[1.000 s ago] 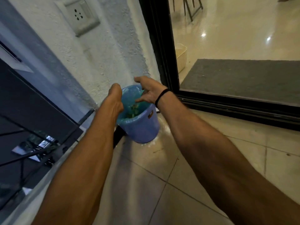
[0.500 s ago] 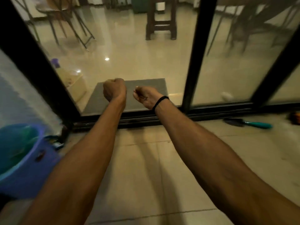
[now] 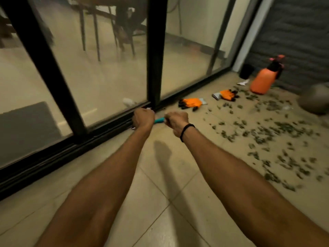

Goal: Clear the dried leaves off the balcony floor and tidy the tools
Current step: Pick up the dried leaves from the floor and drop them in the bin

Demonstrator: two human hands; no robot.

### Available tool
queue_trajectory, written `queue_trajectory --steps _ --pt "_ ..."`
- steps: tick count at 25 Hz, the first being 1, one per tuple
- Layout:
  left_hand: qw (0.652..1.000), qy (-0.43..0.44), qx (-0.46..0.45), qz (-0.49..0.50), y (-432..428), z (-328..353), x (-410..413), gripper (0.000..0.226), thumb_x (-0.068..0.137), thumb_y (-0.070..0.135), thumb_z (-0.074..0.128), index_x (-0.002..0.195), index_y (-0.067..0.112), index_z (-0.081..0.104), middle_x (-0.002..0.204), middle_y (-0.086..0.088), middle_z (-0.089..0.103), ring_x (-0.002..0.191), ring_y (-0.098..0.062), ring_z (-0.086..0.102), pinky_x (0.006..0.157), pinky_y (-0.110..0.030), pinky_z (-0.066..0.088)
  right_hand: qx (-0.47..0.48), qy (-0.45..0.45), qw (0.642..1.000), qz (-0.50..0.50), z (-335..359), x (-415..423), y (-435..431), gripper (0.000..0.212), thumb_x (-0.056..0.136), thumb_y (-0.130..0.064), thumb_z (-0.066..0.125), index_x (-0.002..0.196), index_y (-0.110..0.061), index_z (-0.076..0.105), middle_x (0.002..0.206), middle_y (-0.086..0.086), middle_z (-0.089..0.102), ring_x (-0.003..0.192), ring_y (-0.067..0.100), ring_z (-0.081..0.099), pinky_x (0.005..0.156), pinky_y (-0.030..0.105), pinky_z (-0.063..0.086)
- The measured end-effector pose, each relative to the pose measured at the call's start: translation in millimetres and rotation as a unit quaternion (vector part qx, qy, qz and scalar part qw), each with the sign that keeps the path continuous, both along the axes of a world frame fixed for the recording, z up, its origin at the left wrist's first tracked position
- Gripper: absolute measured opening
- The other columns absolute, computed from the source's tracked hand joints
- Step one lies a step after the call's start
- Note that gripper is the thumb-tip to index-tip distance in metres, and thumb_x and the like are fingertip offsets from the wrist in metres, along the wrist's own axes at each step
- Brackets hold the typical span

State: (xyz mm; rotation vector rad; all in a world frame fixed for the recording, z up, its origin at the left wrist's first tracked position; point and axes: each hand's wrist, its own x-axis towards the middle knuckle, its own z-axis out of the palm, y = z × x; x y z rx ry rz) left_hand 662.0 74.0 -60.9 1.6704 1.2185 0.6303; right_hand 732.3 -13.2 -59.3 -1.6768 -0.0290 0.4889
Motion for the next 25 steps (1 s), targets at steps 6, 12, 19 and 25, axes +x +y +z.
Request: queue_trajectory --steps 6,12,19,25 --pt "0.966 0.079 0.056 -0.240 -60.0 -102.4 71.6 0.024 0.097 0.019 0.061 0.117 0.009 0.071 0.115 -0.010 0.071 0.109 -0.025 0.064 0.091 -0.029 0.048 -0.258 -0.076 0.963 -0.013 -107.8 76.0 -147.9 0.012 0.086 -0.015 0.072 0.087 -0.003 0.076 0.075 0.002 0.068 0.073 0.015 0.063 0.072 0.032 0.054" --pt "0.939 0.139 0.086 -0.302 -65.1 -182.7 94.1 0.041 0.098 0.019 0.062 0.137 0.008 0.059 0.134 -0.014 0.060 0.119 -0.027 0.060 0.104 -0.037 0.048 -0.309 -0.203 0.918 0.145 -178.8 42.9 -178.4 0.013 0.088 -0.033 0.071 0.093 -0.022 0.067 0.091 -0.002 0.052 0.086 0.010 0.047 0.071 0.015 0.035" --pt "0.911 0.104 0.205 -0.343 -80.4 -199.4 110.0 0.040 0.097 0.028 0.064 0.133 0.012 0.060 0.122 -0.009 0.055 0.116 -0.026 0.049 0.090 -0.026 0.037 -0.299 -0.278 0.913 0.015 -211.6 44.1 -149.1 0.009 0.094 -0.023 0.063 0.086 -0.021 0.063 0.089 -0.007 0.054 0.091 0.013 0.048 0.078 0.023 0.038" --pt "0.912 0.137 0.248 -0.296 -94.9 -199.9 114.6 0.019 0.099 0.006 0.048 0.110 0.009 0.064 0.113 -0.013 0.057 0.106 -0.024 0.048 0.083 -0.032 0.043 -0.217 -0.212 0.946 -0.115 -192.0 29.4 -169.2 0.015 0.101 -0.018 0.053 0.086 -0.015 0.057 0.092 0.001 0.058 0.081 0.010 0.048 0.067 0.002 0.032"
